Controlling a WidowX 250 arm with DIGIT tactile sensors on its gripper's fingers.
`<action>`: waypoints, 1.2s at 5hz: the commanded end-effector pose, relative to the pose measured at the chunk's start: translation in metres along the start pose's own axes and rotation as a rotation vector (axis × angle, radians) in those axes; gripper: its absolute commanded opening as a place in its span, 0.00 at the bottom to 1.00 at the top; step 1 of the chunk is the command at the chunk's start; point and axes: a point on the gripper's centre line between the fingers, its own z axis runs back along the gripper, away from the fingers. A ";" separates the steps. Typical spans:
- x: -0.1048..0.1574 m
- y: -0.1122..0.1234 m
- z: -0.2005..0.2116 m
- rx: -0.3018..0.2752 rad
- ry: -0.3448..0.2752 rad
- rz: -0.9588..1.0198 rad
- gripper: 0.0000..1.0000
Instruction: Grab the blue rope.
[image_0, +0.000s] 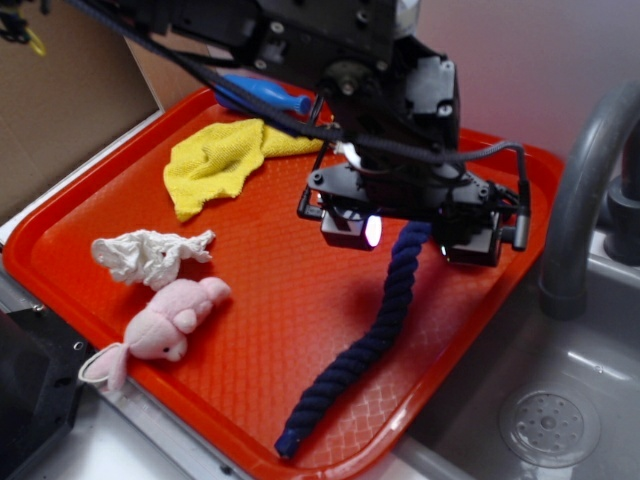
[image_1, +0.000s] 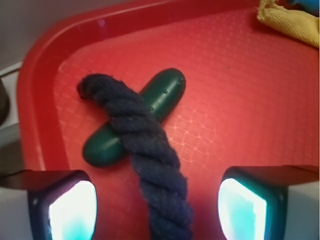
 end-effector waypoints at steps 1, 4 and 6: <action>0.005 -0.002 0.001 0.089 0.064 0.042 1.00; 0.009 -0.001 0.002 0.103 0.040 0.042 0.00; 0.022 0.009 0.071 0.010 0.068 0.003 0.00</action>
